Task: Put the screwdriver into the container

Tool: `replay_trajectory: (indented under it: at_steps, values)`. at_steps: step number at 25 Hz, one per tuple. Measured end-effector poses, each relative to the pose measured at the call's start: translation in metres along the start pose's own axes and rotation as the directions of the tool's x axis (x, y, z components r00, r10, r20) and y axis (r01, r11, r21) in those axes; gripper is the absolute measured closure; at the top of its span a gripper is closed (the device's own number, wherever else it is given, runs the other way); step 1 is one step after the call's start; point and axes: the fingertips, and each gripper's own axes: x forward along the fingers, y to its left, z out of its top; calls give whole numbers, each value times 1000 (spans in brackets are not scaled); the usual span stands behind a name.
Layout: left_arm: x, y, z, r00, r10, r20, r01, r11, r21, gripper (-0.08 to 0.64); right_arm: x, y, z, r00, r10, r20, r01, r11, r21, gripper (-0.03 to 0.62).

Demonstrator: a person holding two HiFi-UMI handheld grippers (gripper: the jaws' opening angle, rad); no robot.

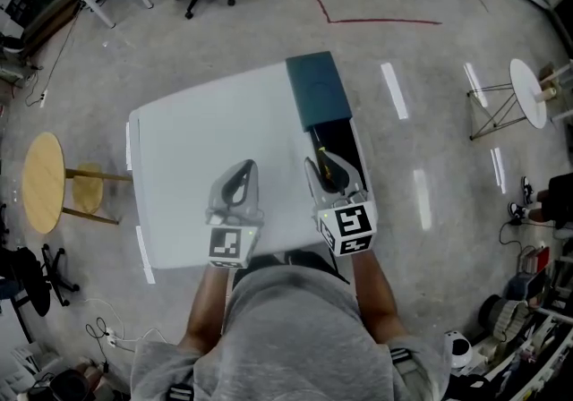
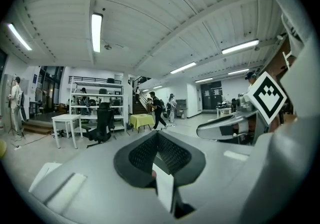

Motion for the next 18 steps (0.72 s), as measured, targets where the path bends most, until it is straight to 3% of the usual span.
replay_trajectory:
  at_steps: [18]
  values:
    - [-40,7,6,999,33,19,-33,999,-8,548,-22,33,1,999,-18,42,21,998,-63,582]
